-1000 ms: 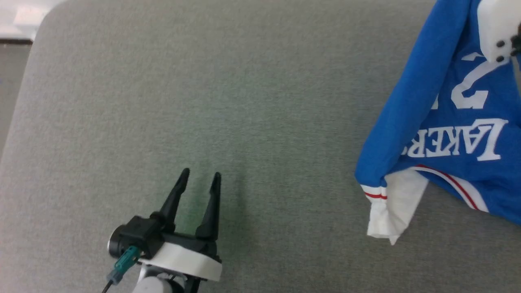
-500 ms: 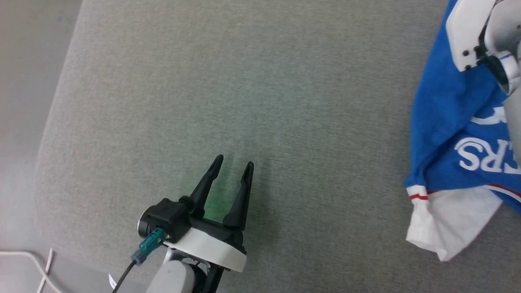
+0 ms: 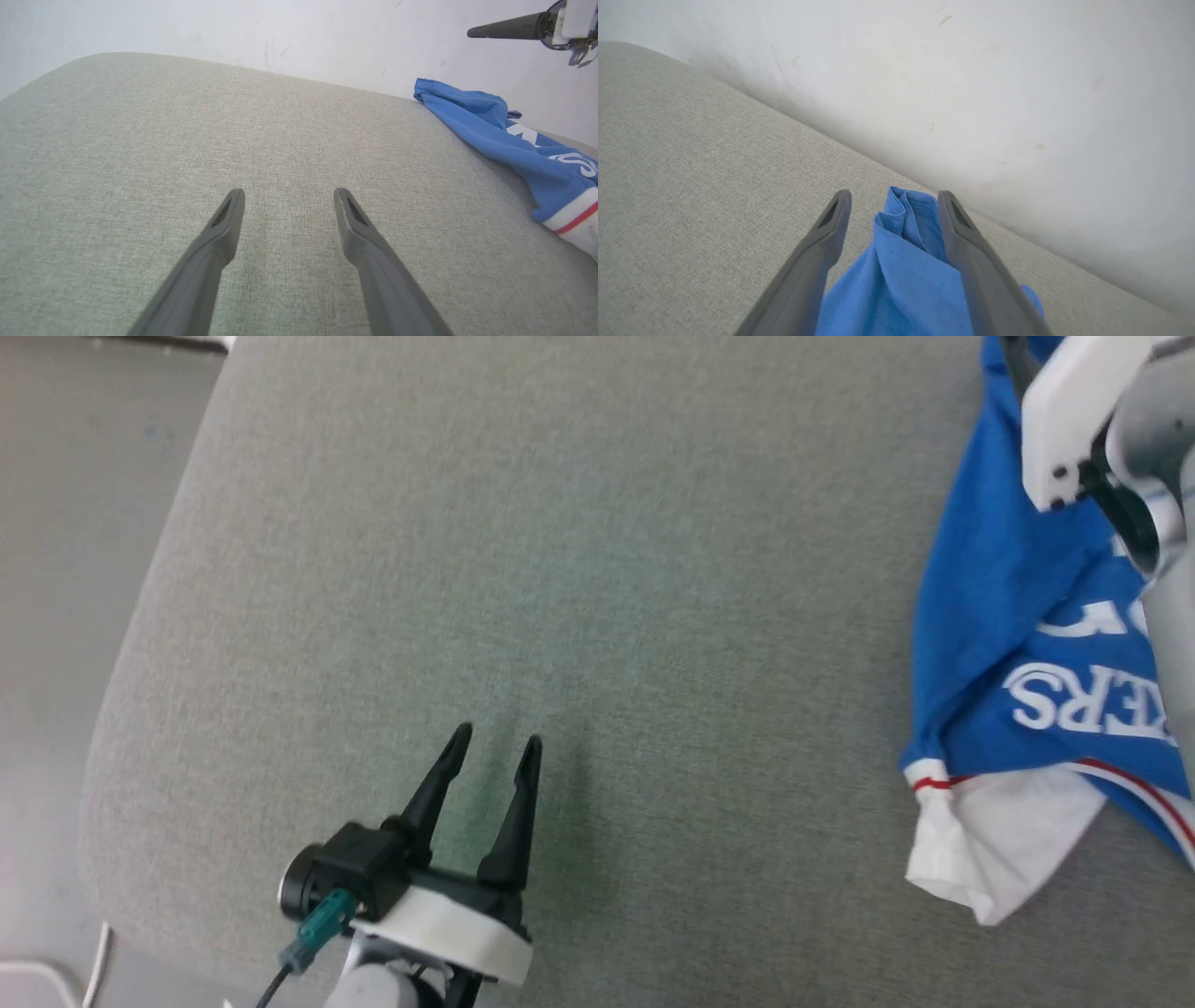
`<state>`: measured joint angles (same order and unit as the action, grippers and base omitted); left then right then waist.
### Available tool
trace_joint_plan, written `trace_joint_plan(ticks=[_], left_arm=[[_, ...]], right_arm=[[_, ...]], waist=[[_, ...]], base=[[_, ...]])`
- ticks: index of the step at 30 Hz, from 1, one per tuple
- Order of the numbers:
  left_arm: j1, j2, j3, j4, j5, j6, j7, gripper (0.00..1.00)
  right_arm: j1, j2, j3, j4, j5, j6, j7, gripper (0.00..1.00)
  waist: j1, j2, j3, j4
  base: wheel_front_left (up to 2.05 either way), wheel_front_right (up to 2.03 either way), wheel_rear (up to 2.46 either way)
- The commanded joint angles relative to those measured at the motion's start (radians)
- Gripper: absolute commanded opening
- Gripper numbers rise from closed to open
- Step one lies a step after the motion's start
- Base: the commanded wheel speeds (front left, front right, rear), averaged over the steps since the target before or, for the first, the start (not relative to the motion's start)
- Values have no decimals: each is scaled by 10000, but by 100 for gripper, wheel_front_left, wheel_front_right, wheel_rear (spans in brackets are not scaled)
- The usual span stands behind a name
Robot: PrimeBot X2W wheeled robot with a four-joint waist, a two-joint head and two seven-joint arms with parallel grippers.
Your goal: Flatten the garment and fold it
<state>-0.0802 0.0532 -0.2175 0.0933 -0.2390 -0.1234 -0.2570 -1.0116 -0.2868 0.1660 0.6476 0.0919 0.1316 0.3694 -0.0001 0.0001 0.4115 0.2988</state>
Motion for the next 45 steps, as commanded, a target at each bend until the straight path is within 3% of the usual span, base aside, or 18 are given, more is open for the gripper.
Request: trace_joint_plan(ticks=[1,8,14,22,27,33,40,45], left_arm=[[241,28,121,-61,143,-41,-47,100],[1123,279,583,-469,388,120,-47,100],[1658,413,924,-930,417,252,-47,100],[2172,285,1115,-1367,422,369,-47,100],[2411,217,1137,-1437,429,367,-47,100],[2733,170,1332,-1535,450,422,-47,100],[2672,139,1252,-1602,464,497,55,100],[1401,336,494,-2258,772,295,1216,100]], right_arm=[[485,-123,-119,-329,139,-9,-290,100],[3144,-195,-1544,-3209,421,-9,-1257,100],[6052,785,-2807,-6247,161,-9,-2038,100],[9285,2027,-3656,-8170,-510,-9,-3633,100],[10728,2344,-4035,-8558,-838,-9,-4630,100],[11913,2361,-4446,-8012,152,-9,-5915,100],[11919,2363,-4344,-7747,21,-9,-6191,100],[11679,2364,-4403,-7830,-76,-9,-6214,100]], waist=[[1,-1,-1184,-845],[1,-1,-2074,-1560],[1,-1,-2384,-2312],[1,-1,-2633,-2839],[1,-1,-2696,-2860],[1,-1,-2744,-2913],[1,-1,-2829,-3045],[1,-1,-2584,-3010]], base=[[0,0,0],[0,0,0],[0,0,0],[0,0,0],[0,0,0],[0,0,0],[0,0,0],[0,0,0]])
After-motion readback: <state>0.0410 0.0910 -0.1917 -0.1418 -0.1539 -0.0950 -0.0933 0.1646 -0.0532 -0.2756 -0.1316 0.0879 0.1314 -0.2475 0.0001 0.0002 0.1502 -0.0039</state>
